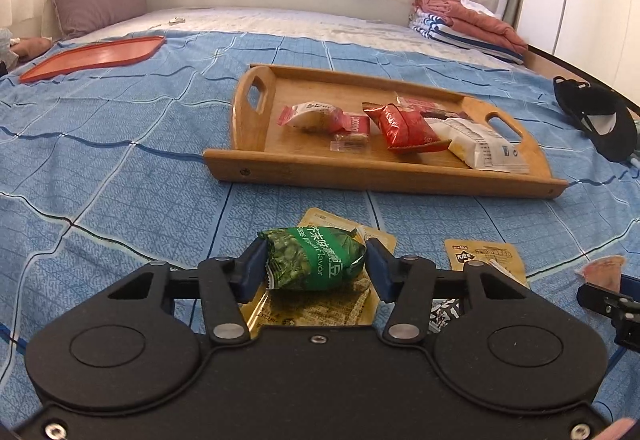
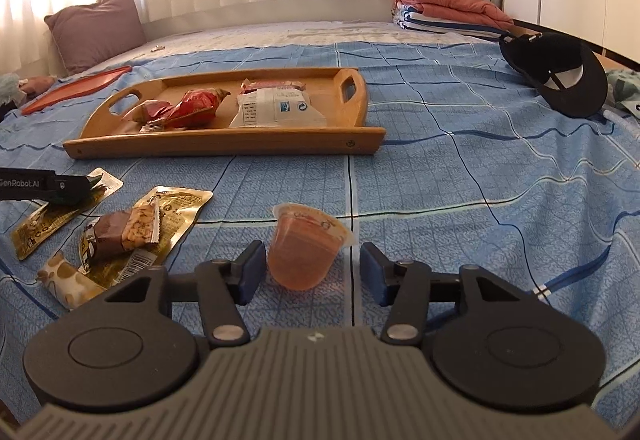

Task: Organize snacks
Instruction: 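Grasp the green pea snack bag with the left tool while the right tool grasps the orange jelly cup, then carry both snacks onto the wooden tray and lower them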

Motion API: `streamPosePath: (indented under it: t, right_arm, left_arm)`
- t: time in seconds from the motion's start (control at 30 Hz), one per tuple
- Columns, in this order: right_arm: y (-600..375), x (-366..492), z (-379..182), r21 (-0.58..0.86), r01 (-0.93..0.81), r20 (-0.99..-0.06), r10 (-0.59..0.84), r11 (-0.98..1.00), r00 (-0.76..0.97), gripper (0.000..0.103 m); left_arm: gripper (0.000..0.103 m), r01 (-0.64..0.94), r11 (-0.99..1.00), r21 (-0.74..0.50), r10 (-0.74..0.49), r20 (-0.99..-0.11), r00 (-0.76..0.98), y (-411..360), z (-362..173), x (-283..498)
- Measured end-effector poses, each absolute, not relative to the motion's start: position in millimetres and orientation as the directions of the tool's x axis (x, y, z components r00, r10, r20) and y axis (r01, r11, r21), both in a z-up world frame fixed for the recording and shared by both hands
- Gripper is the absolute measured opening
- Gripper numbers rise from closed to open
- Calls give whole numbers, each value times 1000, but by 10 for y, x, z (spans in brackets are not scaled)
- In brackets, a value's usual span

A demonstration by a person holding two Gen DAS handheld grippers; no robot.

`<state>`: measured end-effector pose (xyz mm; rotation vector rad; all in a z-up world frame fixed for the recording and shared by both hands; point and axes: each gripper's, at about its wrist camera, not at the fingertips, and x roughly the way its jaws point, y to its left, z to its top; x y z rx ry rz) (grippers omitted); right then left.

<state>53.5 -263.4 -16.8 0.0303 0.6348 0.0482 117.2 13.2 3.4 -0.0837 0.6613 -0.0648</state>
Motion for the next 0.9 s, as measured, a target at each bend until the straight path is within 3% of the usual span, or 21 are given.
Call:
streamPosePath:
  t: [0.03, 0.13, 0.9]
  right_arm:
    - [-2638, 536, -165, 51, -34, -590, 58, 998, 805, 66]
    - [-2640, 540, -150, 70, -35, -591, 70, 997, 804, 48]
    - [-2721, 1018, 451, 152, -78, -498, 144, 985, 855, 47]
  left_arm:
    - [50, 37, 995, -95, -88, -607, 790, 133, 44, 1157]
    - [50, 51, 995, -87, -92, -590, 802, 121, 88, 1112]
    - [49, 92, 991, -102, -131, -499, 857, 166, 693, 1530]
